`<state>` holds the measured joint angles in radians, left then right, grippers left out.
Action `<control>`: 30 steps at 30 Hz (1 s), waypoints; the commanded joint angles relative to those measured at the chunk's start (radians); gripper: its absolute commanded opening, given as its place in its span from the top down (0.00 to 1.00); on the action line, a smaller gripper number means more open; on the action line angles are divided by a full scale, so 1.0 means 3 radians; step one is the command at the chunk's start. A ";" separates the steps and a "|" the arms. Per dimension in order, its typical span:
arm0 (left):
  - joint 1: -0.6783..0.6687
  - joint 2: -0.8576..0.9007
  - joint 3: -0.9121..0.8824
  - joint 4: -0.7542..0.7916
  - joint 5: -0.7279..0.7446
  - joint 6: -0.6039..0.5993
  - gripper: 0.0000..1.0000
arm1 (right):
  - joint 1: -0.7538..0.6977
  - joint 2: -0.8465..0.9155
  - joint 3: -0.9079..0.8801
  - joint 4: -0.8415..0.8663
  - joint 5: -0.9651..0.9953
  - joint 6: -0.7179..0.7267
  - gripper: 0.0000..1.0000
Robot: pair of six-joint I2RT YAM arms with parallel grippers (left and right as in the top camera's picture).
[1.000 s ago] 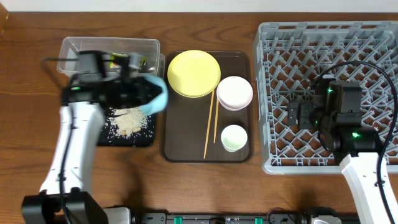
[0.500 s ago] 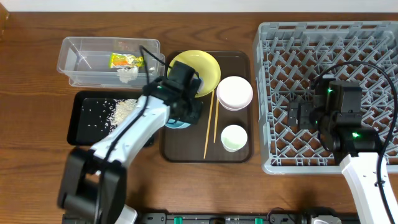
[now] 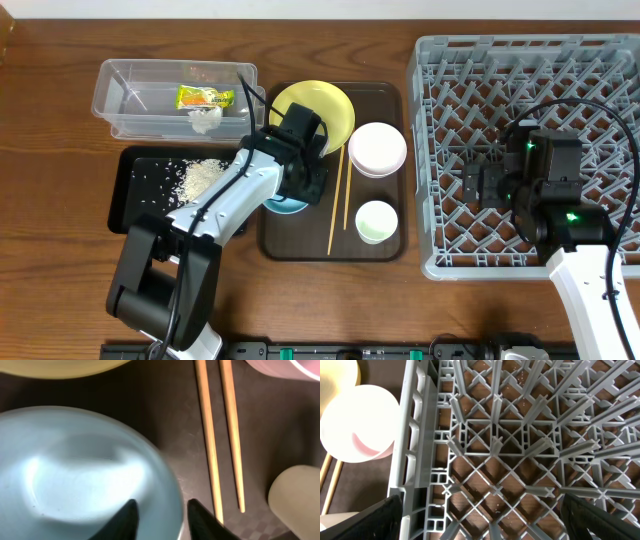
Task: Sort waste into correct bins and load items into the dishwasher rack
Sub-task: 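Return the empty blue bowl to the brown tray and release, then grasp the white cup on the brown tray with the left gripper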
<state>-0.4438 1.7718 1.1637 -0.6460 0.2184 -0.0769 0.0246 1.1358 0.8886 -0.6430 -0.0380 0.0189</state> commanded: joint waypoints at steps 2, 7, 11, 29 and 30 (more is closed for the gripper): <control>-0.0015 -0.0072 0.0072 -0.0011 -0.0045 0.0083 0.52 | -0.0041 -0.0039 0.0072 -0.0004 -0.0025 0.0033 0.01; -0.0017 -0.0355 0.0231 -0.0125 -0.0017 0.0104 0.48 | -0.0041 -0.0039 0.0072 -0.0004 -0.0025 0.0033 0.01; -0.0023 -0.0676 0.0249 -0.0109 0.0212 0.0103 0.45 | -0.0041 -0.0039 0.0072 -0.0004 -0.0025 0.0033 0.01; -0.0702 -0.0378 0.0131 -0.0237 0.0491 0.0103 0.43 | -0.0041 -0.0039 0.0072 -0.0005 -0.0025 0.0033 0.01; -0.0713 -0.0326 0.0128 -0.0237 0.0491 0.0102 0.43 | -0.0041 -0.0039 0.0072 -0.0006 -0.0025 0.0033 0.01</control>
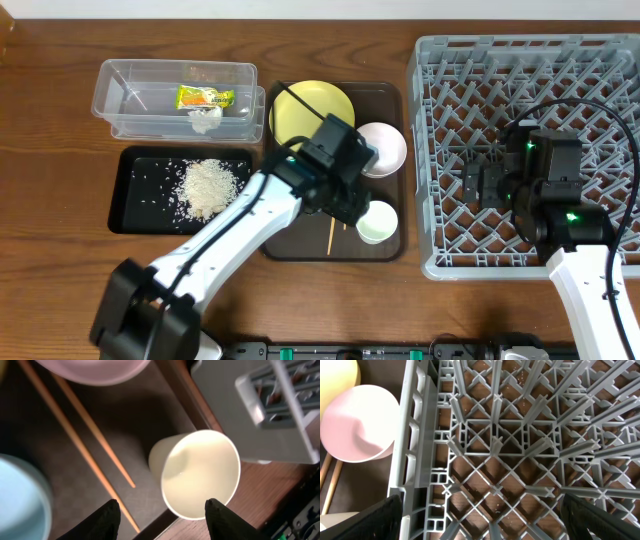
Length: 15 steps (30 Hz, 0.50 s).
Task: Sort waste into correct bins and load items into the dishwasher rack
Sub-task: 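Grasp the white cup on the brown tray with the left gripper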
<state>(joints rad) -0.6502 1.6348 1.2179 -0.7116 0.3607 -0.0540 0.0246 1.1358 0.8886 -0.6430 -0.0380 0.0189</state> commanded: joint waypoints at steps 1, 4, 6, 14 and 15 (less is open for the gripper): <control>-0.0029 0.0187 -0.0052 -0.0018 0.0019 0.0025 0.43 | -0.0041 -0.0039 0.0072 -0.0010 -0.0025 0.0033 0.01; -0.0029 0.0337 -0.0052 -0.0017 0.0019 0.0024 0.42 | -0.0041 -0.0039 0.0072 -0.0013 -0.0025 0.0033 0.01; -0.0029 0.0421 -0.0052 -0.0015 0.0020 0.0024 0.44 | -0.0041 -0.0039 0.0072 -0.0013 -0.0025 0.0033 0.01; -0.0023 0.0462 -0.0051 -0.0004 0.0057 0.0025 0.68 | -0.0041 -0.0039 0.0072 -0.0013 -0.0025 0.0033 0.01; -0.0023 0.0462 -0.0051 -0.0005 0.0057 0.0024 0.68 | -0.0041 -0.0039 0.0072 -0.0014 -0.0025 0.0033 0.01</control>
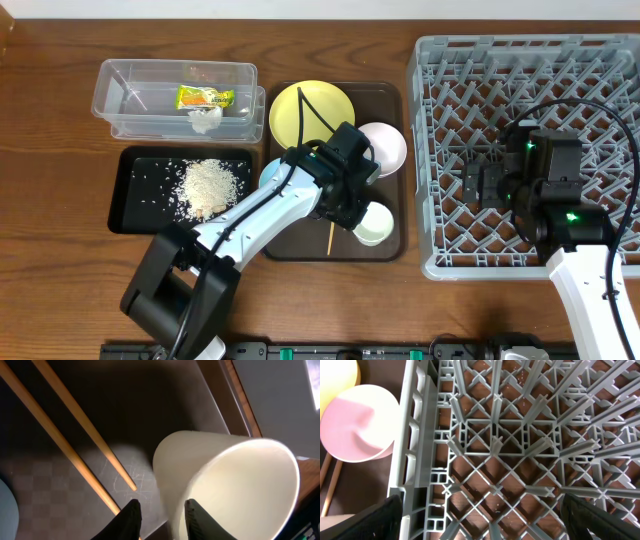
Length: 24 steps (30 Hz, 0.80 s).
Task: Sort waste into correct bins and load items into the dishwasher rack
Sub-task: 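Grasp the white cup on the brown tray with the left gripper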
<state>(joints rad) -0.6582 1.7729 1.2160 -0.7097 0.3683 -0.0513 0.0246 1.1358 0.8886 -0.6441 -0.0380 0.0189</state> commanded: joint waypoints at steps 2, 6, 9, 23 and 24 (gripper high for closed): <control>0.0004 0.0001 -0.0045 -0.0011 0.0032 0.0017 0.68 | -0.0039 -0.0039 0.0072 -0.0010 -0.0025 0.0034 0.01; 0.0004 0.0001 -0.0045 -0.0013 0.0032 0.0017 0.81 | -0.0041 -0.0039 0.0072 -0.0010 -0.0027 0.0033 0.01; 0.0004 0.0001 -0.0045 -0.0027 0.0032 0.0017 0.95 | -0.0041 -0.0039 0.0072 -0.0010 -0.0027 0.0033 0.01; 0.0343 -0.0314 0.0247 -0.0209 0.0238 -0.0022 0.94 | -0.0041 -0.0039 0.0072 0.0084 -0.0024 0.0036 0.01; 0.0444 -0.0392 0.0296 -0.0196 0.0355 -0.0022 0.94 | -0.0041 -0.0039 0.0072 0.0116 -0.0024 0.0036 0.01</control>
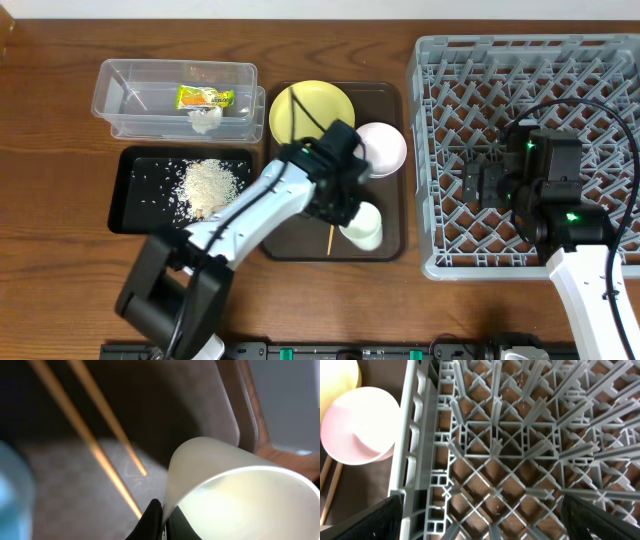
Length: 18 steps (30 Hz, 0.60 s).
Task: Sort waste into correct bins and load items into the dishwasher rack
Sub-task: 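Grasp the white cup on the brown tray with the left gripper, then lift the white cup and pass it to the right gripper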
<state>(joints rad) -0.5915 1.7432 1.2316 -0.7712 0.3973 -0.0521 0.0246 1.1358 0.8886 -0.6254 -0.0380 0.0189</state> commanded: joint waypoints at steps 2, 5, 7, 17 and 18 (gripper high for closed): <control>0.0453 -0.0450 0.0313 0.0117 0.0523 -0.0048 0.94 | -0.0041 -0.0039 0.0072 0.0196 -0.0027 0.0149 0.01; 0.0806 -0.0584 0.0322 0.0506 0.0937 -0.0359 0.94 | -0.0039 -0.0038 0.0072 0.0481 -0.0064 0.0298 0.01; 0.1038 -0.0580 0.0322 0.0866 0.1258 -0.0708 0.94 | -0.0039 -0.0014 0.0072 0.0740 -0.0309 0.0296 0.01; 0.1289 -0.0122 0.0322 0.2529 0.2393 -0.2365 0.94 | -0.0005 0.0449 0.0072 0.1391 -0.2523 -0.0013 0.01; 0.1277 -0.0076 0.0322 0.2608 0.2466 -0.2481 0.94 | 0.0006 0.0511 0.0072 0.1467 -0.2714 -0.0050 0.01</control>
<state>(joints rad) -0.1970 1.6825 1.3235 -0.0223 0.9821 -0.6010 0.0254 1.2526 0.8932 -0.2092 -0.5652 0.0589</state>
